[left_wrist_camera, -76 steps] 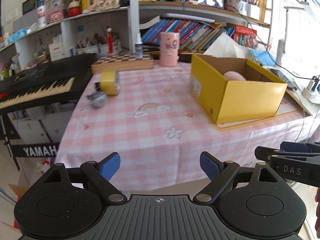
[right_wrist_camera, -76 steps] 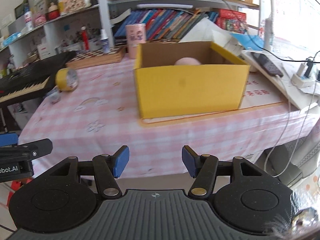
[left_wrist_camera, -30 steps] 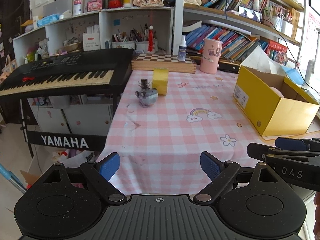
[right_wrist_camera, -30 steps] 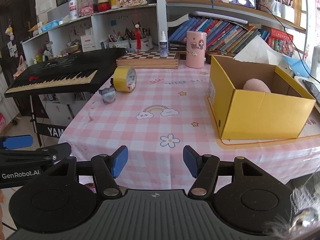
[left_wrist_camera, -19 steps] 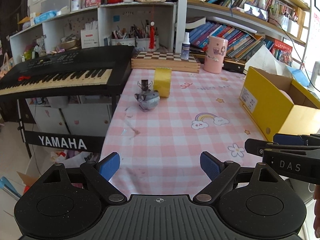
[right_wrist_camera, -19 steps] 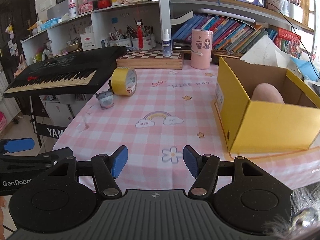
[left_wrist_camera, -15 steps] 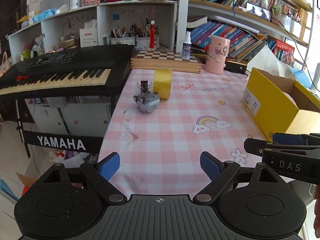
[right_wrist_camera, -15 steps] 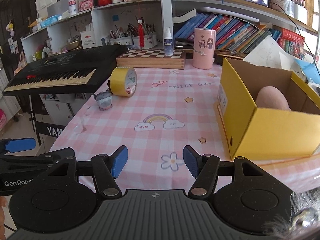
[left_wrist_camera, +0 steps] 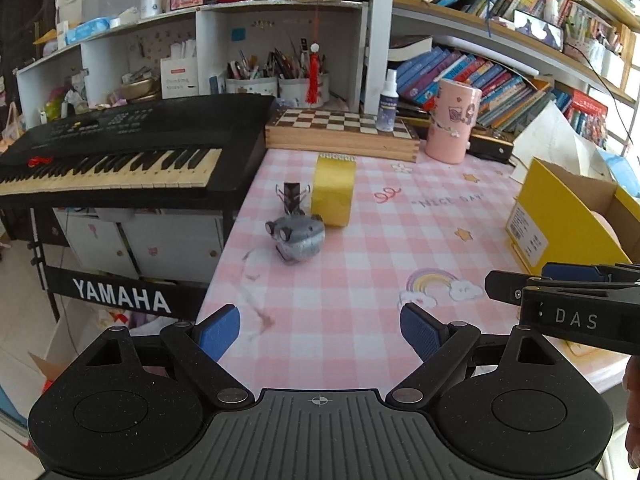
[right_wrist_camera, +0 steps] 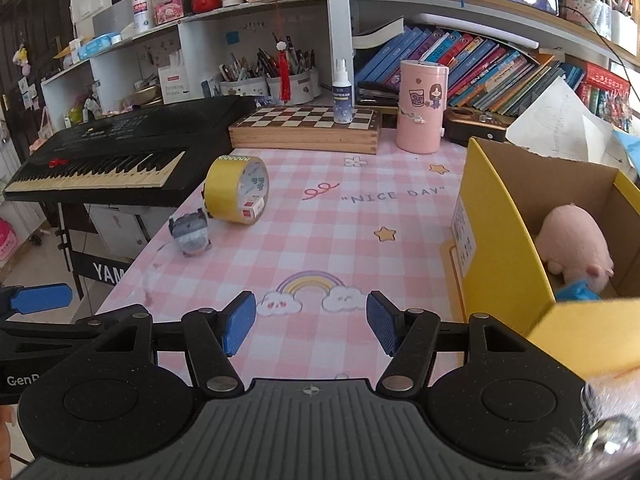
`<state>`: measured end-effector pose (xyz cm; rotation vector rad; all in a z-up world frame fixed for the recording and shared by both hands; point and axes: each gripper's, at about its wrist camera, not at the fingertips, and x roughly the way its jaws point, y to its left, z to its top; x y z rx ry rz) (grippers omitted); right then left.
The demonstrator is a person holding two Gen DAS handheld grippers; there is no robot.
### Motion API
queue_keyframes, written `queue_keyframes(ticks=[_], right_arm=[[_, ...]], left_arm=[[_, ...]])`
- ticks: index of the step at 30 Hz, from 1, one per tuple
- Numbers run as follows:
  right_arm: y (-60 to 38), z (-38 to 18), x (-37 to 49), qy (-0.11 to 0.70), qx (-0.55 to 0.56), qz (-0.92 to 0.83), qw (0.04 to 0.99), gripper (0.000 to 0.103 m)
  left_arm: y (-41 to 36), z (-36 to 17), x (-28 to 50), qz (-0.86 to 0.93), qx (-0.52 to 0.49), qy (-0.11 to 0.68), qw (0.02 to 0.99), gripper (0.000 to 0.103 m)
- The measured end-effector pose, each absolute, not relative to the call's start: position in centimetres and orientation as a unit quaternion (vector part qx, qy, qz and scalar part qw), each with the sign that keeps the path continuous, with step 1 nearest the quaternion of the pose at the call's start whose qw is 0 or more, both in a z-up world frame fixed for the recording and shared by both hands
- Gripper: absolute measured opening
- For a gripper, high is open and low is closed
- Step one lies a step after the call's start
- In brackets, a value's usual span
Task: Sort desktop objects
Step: 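Move the left tool to the grey toy car while the right tool approaches the yellow tape roll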
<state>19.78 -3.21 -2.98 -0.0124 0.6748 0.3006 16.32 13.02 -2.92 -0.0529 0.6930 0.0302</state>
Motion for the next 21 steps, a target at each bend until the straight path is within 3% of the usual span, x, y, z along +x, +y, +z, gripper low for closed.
queue_keyframes(ticks=[21], right_arm=[[-2.3,-3.0,29.5,0.333,0.005,0.183,0.925,0.067]], left_arm=[[13.5,-6.4,28.7,0.051,-0.011,0.362,0.931,0.088]])
